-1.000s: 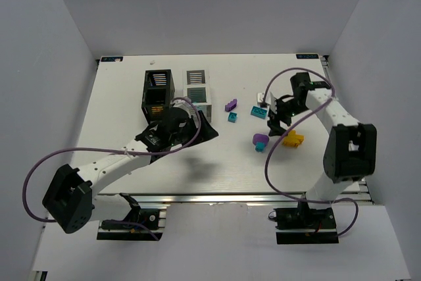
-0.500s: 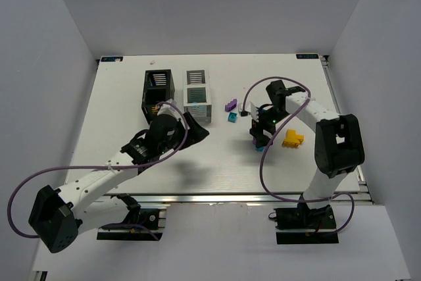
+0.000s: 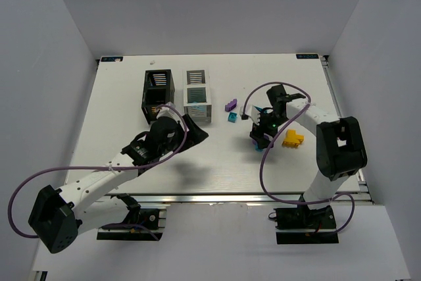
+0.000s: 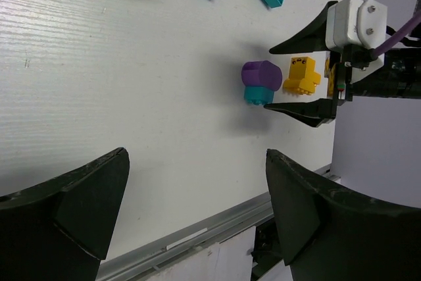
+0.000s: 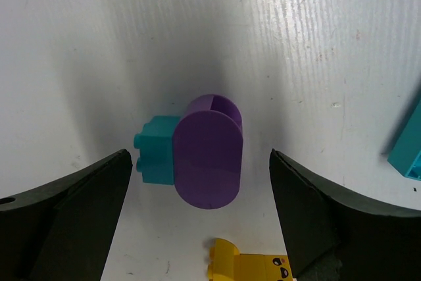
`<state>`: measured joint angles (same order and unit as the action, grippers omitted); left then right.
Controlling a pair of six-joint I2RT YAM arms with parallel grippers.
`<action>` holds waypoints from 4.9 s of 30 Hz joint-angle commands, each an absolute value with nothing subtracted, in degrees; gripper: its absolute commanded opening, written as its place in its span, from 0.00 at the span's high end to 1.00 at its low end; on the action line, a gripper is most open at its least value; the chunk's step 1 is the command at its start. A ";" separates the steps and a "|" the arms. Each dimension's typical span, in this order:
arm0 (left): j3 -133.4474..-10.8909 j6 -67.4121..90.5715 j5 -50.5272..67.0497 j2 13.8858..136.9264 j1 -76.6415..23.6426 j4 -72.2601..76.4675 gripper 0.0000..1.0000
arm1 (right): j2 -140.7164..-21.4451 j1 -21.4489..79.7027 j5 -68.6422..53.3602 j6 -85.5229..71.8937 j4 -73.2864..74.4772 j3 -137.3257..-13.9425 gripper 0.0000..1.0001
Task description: Sort the legos into containers by color
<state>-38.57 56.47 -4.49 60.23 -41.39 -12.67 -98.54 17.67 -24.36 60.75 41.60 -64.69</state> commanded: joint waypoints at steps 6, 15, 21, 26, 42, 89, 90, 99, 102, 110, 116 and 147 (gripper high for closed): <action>-37.71 58.27 -5.28 58.62 -41.66 -10.28 0.05 | -99.23 18.90 -21.80 56.87 36.92 -62.84 0.12; -36.56 59.59 -3.61 58.45 -41.66 -6.16 0.04 | -99.76 19.16 -21.36 55.37 37.44 -62.14 0.32; -35.60 60.12 -2.99 58.01 -41.66 -4.57 0.04 | -99.23 19.07 -22.93 55.98 39.63 -62.58 0.49; -35.16 60.38 -2.73 57.39 -41.66 -4.31 0.04 | -99.75 19.16 -26.27 55.90 44.20 -65.73 0.80; -33.22 61.26 8.06 59.15 -41.66 9.99 0.04 | -100.19 19.07 -50.41 48.70 58.70 -81.72 1.00; -43.94 64.86 24.34 83.76 -41.57 30.15 0.55 | -95.27 27.07 -56.87 55.81 61.00 -83.76 0.98; -44.03 64.78 24.52 83.85 -41.66 30.06 0.59 | -95.36 26.98 -56.78 55.55 60.82 -83.76 0.98; -44.03 64.78 25.93 83.41 -41.66 29.71 0.92 | -95.63 27.16 -56.60 55.81 60.82 -83.85 0.42; -43.86 63.90 24.71 82.18 -41.66 28.39 0.97 | -95.63 27.16 -56.60 56.69 61.17 -83.58 0.11; -42.54 60.74 20.48 76.48 -40.78 21.46 1.00 | -93.70 26.63 -53.00 50.20 54.68 -80.52 0.11; -41.40 55.47 13.20 70.93 -39.47 9.77 1.00 | -89.48 25.31 -49.66 50.79 50.54 -79.02 0.11; -35.77 49.48 -6.15 47.29 -39.11 21.44 1.00 | -74.27 34.00 -53.79 8.19 10.91 -60.38 0.35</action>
<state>-36.12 49.19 -5.19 47.64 -39.42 15.40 -74.24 31.97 -51.62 17.63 16.12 -59.02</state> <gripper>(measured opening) 0.463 0.646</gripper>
